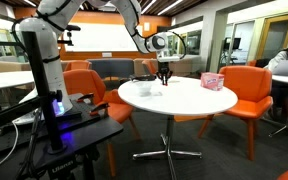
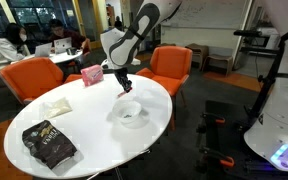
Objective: Pick the marker and put it in the bowl
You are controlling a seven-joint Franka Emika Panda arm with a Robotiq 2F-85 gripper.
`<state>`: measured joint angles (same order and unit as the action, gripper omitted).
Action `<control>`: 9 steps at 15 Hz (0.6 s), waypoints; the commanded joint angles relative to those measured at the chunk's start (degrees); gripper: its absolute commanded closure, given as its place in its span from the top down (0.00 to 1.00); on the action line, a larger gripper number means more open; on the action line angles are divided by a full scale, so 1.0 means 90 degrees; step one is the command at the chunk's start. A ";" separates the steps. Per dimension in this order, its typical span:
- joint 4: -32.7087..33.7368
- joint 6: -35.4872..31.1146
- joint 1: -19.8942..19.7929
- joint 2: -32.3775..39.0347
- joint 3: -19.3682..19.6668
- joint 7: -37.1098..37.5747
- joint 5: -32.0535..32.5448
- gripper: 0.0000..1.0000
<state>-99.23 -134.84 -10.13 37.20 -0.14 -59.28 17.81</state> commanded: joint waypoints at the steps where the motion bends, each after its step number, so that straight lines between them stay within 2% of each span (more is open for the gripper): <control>1: -0.0460 0.0162 0.0197 -0.0449 0.0029 -0.0061 0.0400 0.05; 9: -0.1517 -0.0473 0.0248 -0.1138 -0.0187 -0.0416 0.0609 0.05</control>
<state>-108.11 -135.50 -7.58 30.52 -1.48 -61.42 22.16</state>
